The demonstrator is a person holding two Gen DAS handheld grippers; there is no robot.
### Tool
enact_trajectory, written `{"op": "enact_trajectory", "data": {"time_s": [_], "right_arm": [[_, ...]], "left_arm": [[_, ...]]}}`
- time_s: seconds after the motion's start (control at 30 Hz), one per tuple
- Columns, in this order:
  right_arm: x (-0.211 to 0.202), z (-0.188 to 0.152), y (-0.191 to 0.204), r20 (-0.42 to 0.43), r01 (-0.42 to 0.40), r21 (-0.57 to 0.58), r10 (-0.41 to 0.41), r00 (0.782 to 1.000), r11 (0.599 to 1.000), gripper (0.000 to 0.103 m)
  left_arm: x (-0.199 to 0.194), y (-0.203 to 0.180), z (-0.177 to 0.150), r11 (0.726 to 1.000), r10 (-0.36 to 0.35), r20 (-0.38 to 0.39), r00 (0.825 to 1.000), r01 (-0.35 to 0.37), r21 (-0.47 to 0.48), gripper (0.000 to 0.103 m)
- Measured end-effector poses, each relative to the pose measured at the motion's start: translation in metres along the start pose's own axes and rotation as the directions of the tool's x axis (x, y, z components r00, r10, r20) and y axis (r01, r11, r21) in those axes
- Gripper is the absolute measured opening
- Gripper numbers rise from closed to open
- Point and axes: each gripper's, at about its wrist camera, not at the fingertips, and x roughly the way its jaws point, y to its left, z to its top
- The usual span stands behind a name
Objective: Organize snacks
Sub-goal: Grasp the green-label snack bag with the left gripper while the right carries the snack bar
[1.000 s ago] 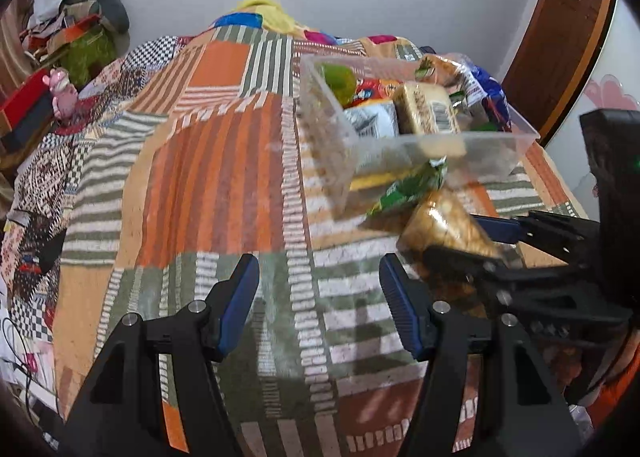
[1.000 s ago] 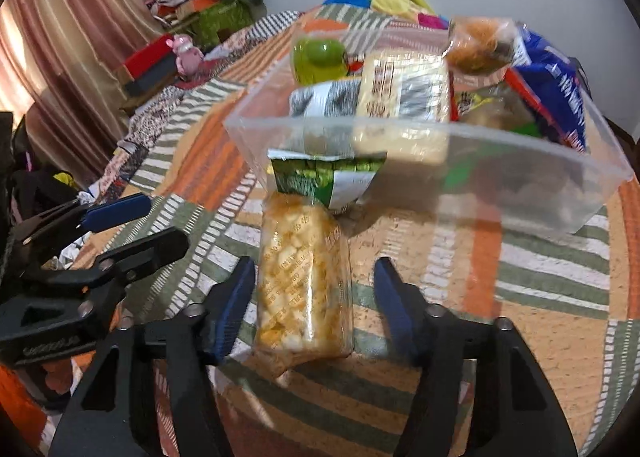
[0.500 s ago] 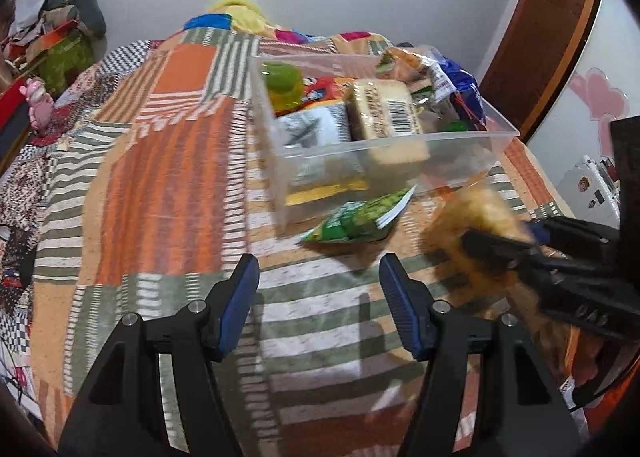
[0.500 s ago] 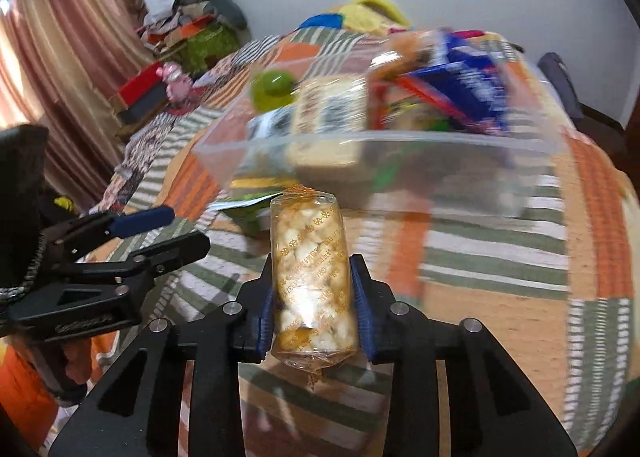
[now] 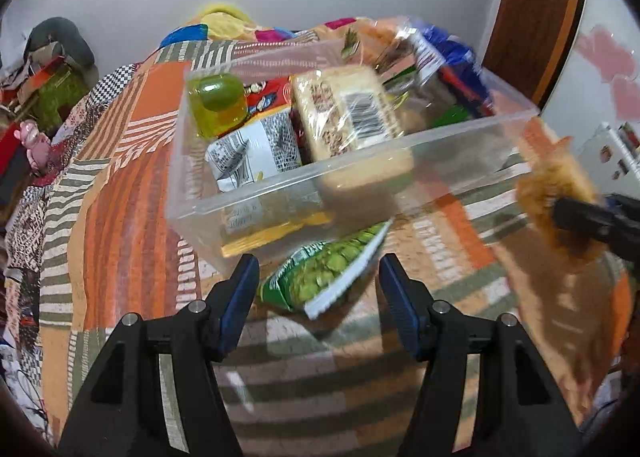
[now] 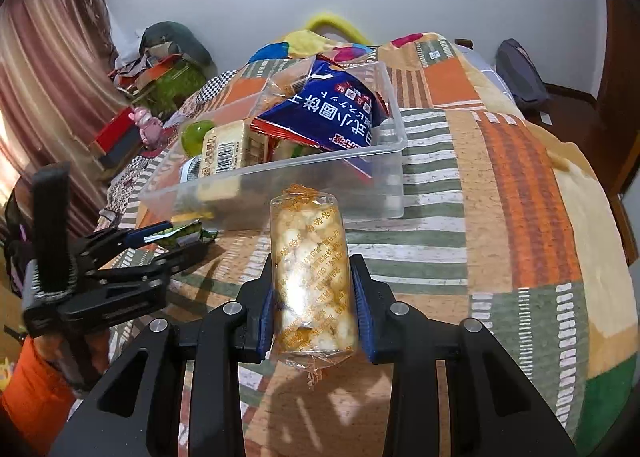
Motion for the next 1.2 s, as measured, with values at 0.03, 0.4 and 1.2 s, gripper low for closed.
{"op": "enact_trajectory", "data": {"time_s": [0.03, 0.4, 1.2], "right_arm": [[0.000, 0.000, 0.000, -0.001, -0.002, -0.002, 0.002, 1.000, 1.000, 0.031], [-0.001, 0.004, 0.001, 0.009, -0.023, -0.009, 0.023, 1.000, 1.000, 0.031], [0.002, 0.073, 0.047, 0.160, 0.004, -0.112, 0.014, 0.987, 0.994, 0.031]], "left_arm": [[0.003, 0.000, 0.000, 1.000, 0.003, -0.001, 1.000, -0.003, 0.000, 0.050], [-0.031, 0.001, -0.005, 0.998, -0.068, 0.074, 0.995, 0.068, 0.006, 0.025], [-0.085, 0.037, 0.052, 0.990, -0.078, 0.225, 0.971, 0.102, -0.101, 0.025]]}}
